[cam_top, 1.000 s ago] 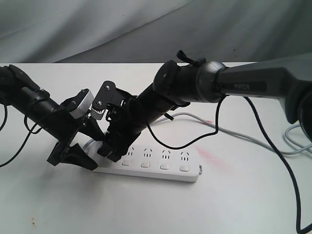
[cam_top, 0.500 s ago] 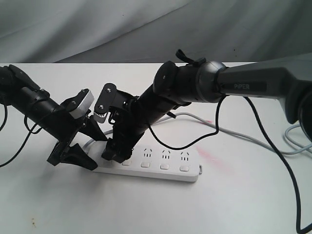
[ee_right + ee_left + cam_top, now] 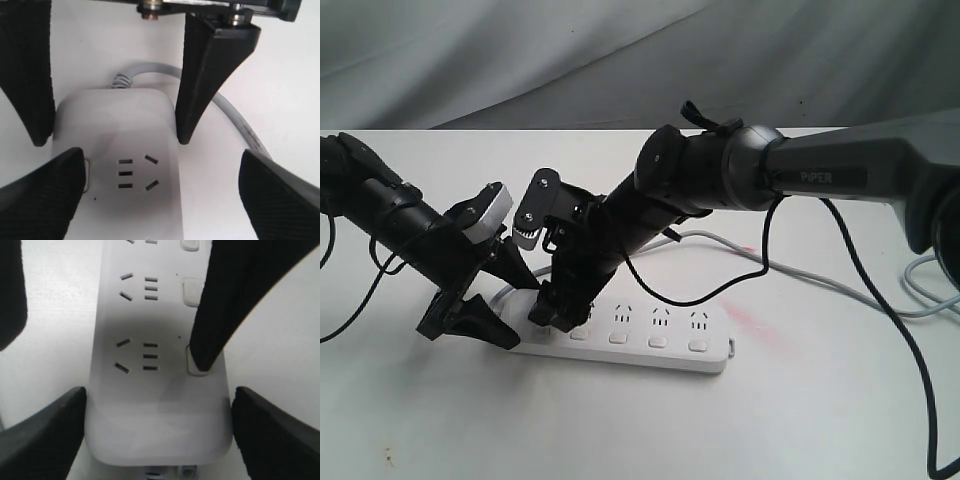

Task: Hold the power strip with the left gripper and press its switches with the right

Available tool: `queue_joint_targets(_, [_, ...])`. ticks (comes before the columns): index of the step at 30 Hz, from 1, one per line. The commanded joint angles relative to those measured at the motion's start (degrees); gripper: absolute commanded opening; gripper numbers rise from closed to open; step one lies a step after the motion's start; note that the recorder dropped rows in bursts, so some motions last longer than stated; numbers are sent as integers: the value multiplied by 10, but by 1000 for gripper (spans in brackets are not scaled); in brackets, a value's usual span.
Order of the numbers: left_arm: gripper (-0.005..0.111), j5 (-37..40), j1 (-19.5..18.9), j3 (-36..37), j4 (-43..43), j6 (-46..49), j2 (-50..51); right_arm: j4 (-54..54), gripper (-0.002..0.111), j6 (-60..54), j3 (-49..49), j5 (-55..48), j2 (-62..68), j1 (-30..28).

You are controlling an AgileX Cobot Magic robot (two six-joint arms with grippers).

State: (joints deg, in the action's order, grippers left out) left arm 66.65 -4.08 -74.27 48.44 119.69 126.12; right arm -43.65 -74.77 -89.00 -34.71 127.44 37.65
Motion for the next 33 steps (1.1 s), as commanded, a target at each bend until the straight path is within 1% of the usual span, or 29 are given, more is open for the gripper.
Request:
queue_joint_targets(1, [23,6,0,-4,5,3,-1,-4,77,3,-1,-6,6,-2])
queue_joint_targets(16, [23,6,0,-4,5,3,-1,20,77,3,-1,0,21,4])
queue_joint_targets(20, [23,6,0,-4,5,3,-1,53,77,5,-1,2,25,13])
queue_joint_targets(29, [23,6,0,-4,5,3,-1,122,77,50,-1,10,29,13])
queue_joint_targets(33, [23,6,0,-4,5,3,-1,130,77,59,-1,8,29,13])
